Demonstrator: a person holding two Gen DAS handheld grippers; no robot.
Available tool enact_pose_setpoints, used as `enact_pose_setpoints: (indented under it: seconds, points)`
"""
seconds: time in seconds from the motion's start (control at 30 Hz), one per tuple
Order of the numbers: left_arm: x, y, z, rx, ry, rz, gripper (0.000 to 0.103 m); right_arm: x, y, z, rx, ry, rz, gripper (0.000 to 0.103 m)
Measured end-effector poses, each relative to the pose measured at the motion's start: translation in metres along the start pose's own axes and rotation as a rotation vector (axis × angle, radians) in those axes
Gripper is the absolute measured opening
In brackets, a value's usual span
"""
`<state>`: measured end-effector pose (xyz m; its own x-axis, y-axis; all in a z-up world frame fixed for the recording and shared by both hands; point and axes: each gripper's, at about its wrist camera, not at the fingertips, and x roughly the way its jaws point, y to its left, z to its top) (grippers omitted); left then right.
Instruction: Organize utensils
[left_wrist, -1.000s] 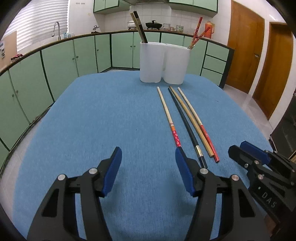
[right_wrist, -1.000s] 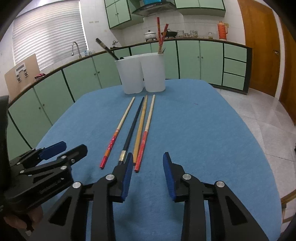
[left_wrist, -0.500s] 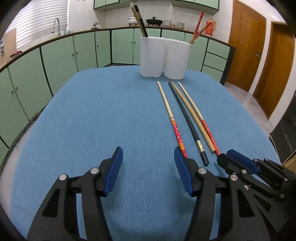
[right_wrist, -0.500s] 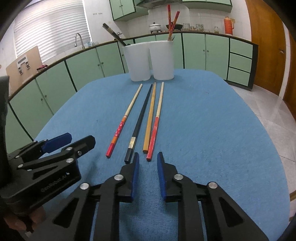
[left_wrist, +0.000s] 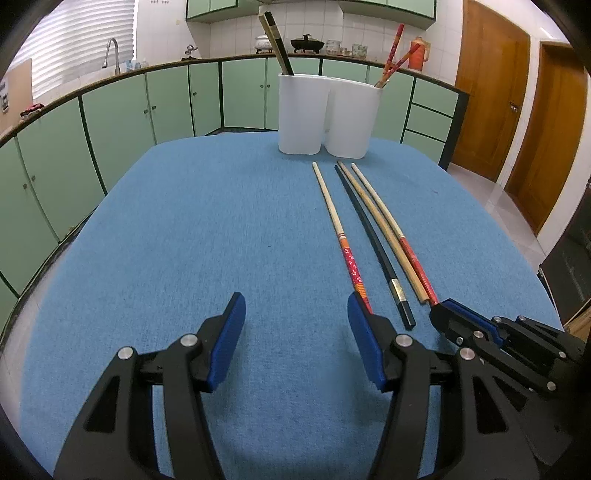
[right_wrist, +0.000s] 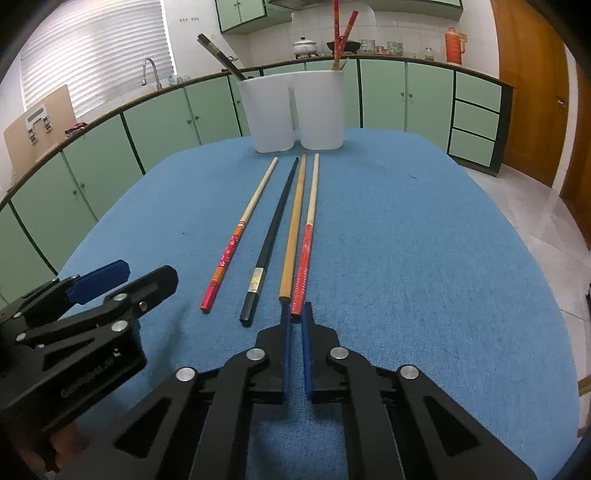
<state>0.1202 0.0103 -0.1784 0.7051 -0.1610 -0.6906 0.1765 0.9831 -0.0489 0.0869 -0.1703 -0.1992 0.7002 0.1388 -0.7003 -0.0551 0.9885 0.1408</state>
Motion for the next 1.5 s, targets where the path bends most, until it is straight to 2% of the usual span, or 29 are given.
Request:
enact_pose_setpoints:
  seconds: [0.33,0.67,0.87,0.93,1.0,1.03,1.23,1.5]
  points:
    - [-0.003,-0.01,-0.001,0.009,-0.006,-0.028,0.056,-0.004,-0.017,0.001,0.064,-0.023,-0.053,0.005]
    - [0.009,-0.026,-0.005,0.03,0.044,-0.049,0.056,-0.006,-0.036,0.0,0.112,-0.027,-0.062,0.005]
    - [0.016,-0.031,-0.005,0.032,0.07,-0.041,0.041,-0.008,-0.037,-0.001,0.114,-0.034,-0.044,0.005]
    - [0.017,-0.031,-0.005,0.029,0.072,-0.042,0.032,-0.009,-0.037,-0.002,0.116,-0.034,-0.041,0.005]
    - [0.018,-0.03,-0.005,0.023,0.075,-0.052,0.011,-0.01,-0.036,-0.002,0.115,-0.036,-0.038,0.005]
    - [0.018,-0.03,-0.004,0.02,0.076,-0.057,0.007,-0.011,-0.036,-0.002,0.114,-0.037,-0.036,0.005]
    - [0.013,-0.026,-0.003,0.0,0.063,-0.064,0.005,-0.016,-0.033,-0.001,0.096,-0.055,-0.034,0.005]
    - [-0.014,-0.032,0.005,0.047,-0.038,-0.022,0.005,-0.034,-0.028,0.003,0.038,-0.104,-0.062,0.005]
